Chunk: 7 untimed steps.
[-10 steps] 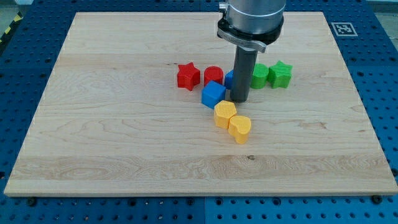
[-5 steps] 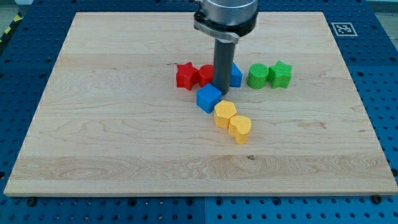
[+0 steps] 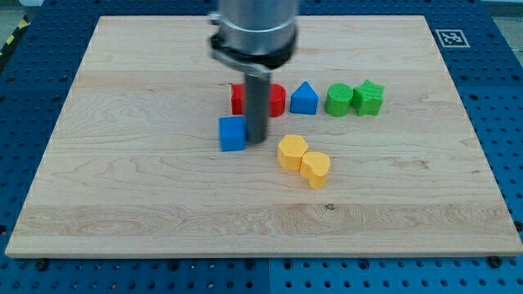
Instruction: Push the blue cube to the left of the red star
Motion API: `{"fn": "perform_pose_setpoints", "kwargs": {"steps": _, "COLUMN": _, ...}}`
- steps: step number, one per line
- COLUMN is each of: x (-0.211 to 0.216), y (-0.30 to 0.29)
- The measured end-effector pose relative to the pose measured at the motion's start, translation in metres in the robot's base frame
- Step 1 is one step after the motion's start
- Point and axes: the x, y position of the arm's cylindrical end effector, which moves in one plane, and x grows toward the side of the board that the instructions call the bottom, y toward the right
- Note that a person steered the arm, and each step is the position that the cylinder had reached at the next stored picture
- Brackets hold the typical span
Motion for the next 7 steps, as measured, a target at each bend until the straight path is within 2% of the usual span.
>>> {"fn": "perform_pose_setpoints", "kwargs": {"steps": 1, "x": -0.009, "y": -0.044}}
{"fn": "perform_pose_setpoints", "kwargs": {"steps": 2, "x": -0.009, "y": -0.014}}
{"fn": "perform_pose_setpoints", "kwargs": {"steps": 3, "x": 0.011, "y": 0.0}}
{"fn": "perform_pose_setpoints", "kwargs": {"steps": 4, "x": 0.03, "y": -0.01}}
{"fn": "perform_pose_setpoints", "kwargs": {"steps": 5, "x": 0.024, "y": -0.031}}
{"fn": "perform_pose_setpoints", "kwargs": {"steps": 7, "x": -0.027, "y": -0.032}}
